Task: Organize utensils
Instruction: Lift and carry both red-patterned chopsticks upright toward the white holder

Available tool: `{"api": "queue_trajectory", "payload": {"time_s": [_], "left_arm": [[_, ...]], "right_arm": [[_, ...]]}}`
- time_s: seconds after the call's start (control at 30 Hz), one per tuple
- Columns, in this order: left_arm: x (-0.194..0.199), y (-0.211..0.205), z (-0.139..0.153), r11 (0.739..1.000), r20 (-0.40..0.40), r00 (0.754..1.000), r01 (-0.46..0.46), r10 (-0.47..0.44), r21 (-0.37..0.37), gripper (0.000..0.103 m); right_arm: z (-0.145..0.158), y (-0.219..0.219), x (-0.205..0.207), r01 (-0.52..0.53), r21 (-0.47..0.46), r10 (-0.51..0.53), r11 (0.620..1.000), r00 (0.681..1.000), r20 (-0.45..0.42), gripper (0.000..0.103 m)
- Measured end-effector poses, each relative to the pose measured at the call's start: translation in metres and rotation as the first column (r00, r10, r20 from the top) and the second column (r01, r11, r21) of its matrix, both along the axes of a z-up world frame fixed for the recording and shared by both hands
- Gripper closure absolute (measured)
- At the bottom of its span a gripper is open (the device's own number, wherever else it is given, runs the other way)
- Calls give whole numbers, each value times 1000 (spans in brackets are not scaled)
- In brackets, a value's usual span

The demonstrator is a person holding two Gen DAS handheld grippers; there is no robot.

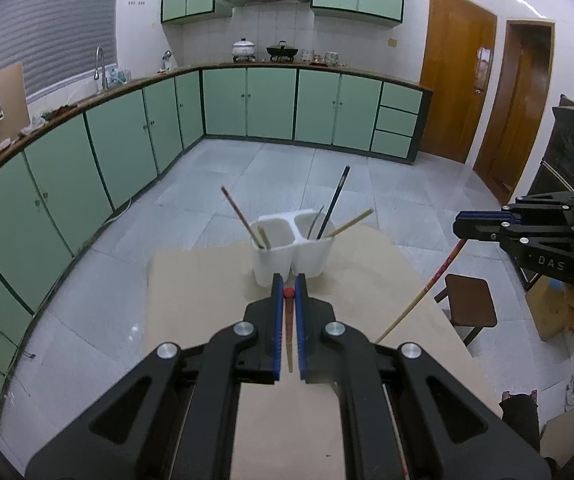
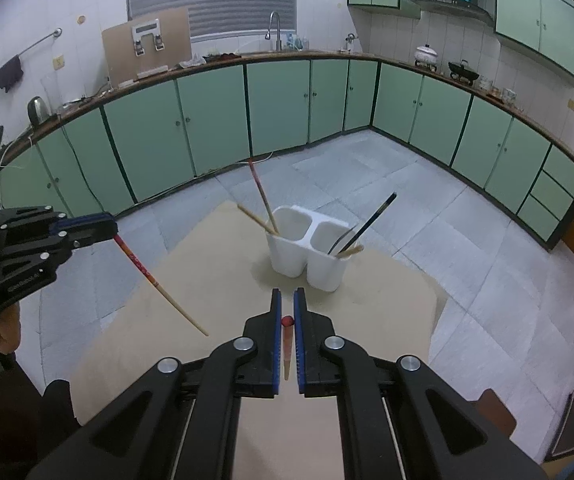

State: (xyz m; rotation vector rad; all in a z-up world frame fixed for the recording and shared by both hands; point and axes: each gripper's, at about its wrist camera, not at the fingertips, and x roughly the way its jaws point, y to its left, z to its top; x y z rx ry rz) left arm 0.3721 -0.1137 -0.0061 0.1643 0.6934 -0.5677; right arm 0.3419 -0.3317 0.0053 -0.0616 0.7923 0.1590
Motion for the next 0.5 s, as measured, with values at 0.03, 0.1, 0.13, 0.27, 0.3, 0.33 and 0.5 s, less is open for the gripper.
{"api": "queue_trajectory", "payload": {"time_s": [0.03,0.1,0.13,0.27,0.3,0.33,0.5], "left_arm": [[0,-2,5,1000,6,1000,2,-2,0,98],[1,-4,12,1000,9,1000,7,-7,-7,98],[3,-5,17,1000,12,1000,7,-7,-12,98],[7,-12,29,1000,22,1000,12,-12,-20,98],[9,-15,33,1000,27,1000,15,-15,-21,98],[10,-17,36,1000,31,999,17,-17,-22,98],[20,-30,54,999,59,998,20,-18,-30,98]], "right_arm": [[5,0,1,0,-1,0,1000,1000,3,97],[13,1,3,-1,-6,1,1000,1000,11,97],[17,1,5,-2,-7,2,1000,1000,14,97],[34,2,10,-4,-14,5,1000,1000,30,97],[37,2,12,-3,-15,4,1000,999,34,97],[41,2,14,-4,-17,4,1000,999,36,97],[55,2,26,1,-20,0,1000,998,56,97]]}}
